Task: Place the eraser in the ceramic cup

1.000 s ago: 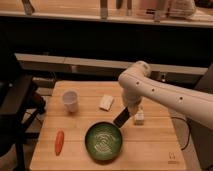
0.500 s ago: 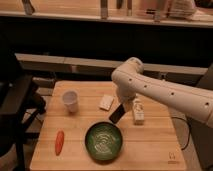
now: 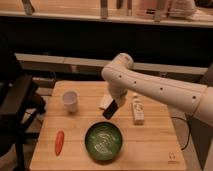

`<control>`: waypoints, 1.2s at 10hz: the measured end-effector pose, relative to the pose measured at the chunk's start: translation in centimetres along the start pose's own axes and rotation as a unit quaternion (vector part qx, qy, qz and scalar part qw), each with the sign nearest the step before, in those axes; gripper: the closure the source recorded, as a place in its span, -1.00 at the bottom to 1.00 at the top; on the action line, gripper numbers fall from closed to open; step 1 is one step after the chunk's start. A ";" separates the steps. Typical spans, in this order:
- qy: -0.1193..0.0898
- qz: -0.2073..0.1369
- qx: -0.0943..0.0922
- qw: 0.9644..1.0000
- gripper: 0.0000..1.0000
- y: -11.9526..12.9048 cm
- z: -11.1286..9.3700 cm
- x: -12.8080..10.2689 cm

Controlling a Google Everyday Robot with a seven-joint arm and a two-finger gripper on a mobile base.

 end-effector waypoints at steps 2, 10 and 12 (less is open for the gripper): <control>0.002 -0.006 0.004 1.000 0.90 -0.4 -0.4 -0.4; 0.006 -0.041 0.032 0.999 0.95 -3.9 -1.0 -2.7; 0.009 -0.054 0.039 0.998 0.95 -5.6 -1.1 -4.4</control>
